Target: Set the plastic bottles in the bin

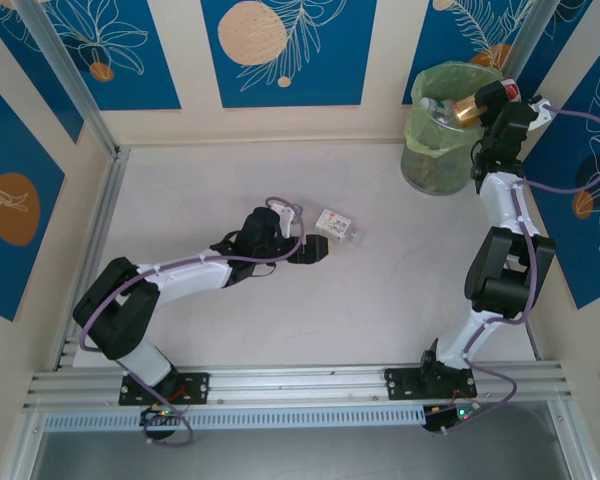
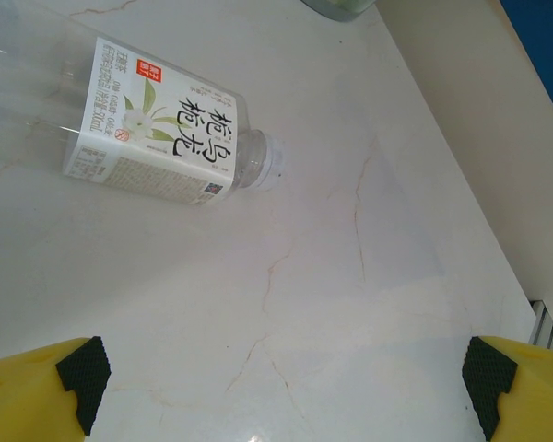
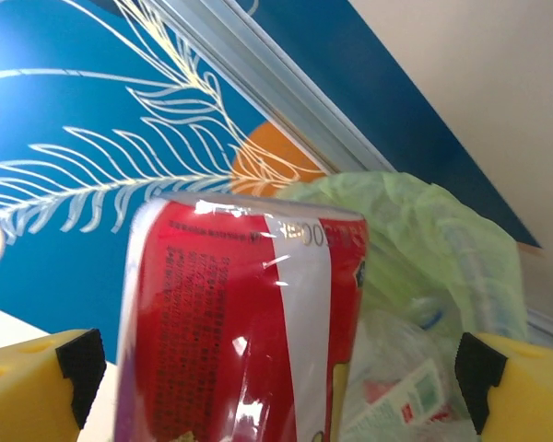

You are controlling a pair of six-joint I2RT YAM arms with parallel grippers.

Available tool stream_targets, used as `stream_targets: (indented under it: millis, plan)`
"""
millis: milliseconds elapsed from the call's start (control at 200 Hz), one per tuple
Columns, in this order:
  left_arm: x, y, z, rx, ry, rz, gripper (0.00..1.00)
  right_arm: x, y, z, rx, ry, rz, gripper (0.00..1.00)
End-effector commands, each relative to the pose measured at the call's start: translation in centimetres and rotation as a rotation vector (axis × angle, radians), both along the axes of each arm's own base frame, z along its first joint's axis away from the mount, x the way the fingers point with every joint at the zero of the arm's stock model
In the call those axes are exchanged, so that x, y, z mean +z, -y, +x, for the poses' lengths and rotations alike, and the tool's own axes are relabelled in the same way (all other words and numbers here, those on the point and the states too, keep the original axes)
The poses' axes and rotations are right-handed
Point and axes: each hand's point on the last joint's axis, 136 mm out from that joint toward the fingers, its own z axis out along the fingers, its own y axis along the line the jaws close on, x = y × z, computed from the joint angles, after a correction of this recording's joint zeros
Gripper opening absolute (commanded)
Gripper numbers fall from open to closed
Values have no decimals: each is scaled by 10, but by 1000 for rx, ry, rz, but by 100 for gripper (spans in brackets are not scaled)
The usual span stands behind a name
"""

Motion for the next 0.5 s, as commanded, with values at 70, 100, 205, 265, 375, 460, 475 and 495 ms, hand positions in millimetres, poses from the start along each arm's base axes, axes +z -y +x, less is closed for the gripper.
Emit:
stream_targets:
  millis: [70,100,205,265,375,460,475,495]
  plan:
    - [9,9,-4,-26,11,-23,100,1,-11,-8,-52,-154,-108,100]
    - [9,9,-4,-28,12,-19,100,4,-16,-8,-47,-164,-128,99]
    - [8,9,-4,-29,12,-21,100,20,-36,-6,37,-102,-174,100]
    - [8,10,-4,-31,11,-21,100,30,-46,0,109,-32,-160,100]
    - [4,10,-5,-32,4,-19,100,27,-45,17,146,-59,-116,99]
    - [2,9,-6,-31,3,-14,100,22,-50,35,206,-40,-94,100]
    - [1,8,-6,-29,2,-13,100,22,-50,38,214,-37,-90,100]
    - [1,8,-6,-28,2,-12,100,20,-51,42,222,-34,-84,99]
